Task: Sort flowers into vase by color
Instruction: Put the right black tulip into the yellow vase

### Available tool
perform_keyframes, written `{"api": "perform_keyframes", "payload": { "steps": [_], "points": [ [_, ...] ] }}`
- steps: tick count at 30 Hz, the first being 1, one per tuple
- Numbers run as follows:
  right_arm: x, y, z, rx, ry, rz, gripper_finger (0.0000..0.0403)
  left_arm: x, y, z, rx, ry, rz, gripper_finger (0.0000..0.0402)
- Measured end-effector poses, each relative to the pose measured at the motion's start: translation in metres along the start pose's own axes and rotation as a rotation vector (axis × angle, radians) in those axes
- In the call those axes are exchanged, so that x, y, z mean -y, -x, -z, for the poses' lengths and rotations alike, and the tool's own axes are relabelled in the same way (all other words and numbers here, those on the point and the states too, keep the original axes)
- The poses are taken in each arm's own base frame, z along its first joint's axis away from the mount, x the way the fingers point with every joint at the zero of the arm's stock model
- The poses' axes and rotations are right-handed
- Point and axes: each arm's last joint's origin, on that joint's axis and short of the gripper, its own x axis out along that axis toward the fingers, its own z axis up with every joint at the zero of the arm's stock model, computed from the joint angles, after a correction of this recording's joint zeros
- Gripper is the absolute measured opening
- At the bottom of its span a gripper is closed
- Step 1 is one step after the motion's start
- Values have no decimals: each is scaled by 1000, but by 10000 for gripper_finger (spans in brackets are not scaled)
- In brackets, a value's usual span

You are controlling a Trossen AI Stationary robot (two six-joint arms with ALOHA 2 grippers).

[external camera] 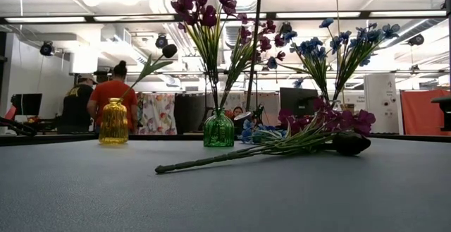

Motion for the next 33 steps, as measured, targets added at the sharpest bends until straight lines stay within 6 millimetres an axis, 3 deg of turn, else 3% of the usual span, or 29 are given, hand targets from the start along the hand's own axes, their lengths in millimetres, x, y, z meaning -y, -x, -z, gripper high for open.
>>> {"api": "perform_keyframes", "payload": {
  "steps": [5,8,17,21,29,33],
  "points": [
    [1,0,-1,11,-22,32,13,0,0,0,2,-11,2,29],
    [1,0,-1,11,-23,33,21,0,0,0,1,-11,1,7],
    [2,2,-2,16,-21,31,120,0,2,0,-22,-31,-27,12],
    [5,10,-7,28,-17,32,152,-1,8,-8,-15,-31,-59,9],
    [19,37,-12,-10,-44,29,179,-4,36,-43,9,-45,-91,8],
    [23,46,-11,-38,-50,28,179,-19,55,-59,-7,-82,-158,8]
  ]
}}
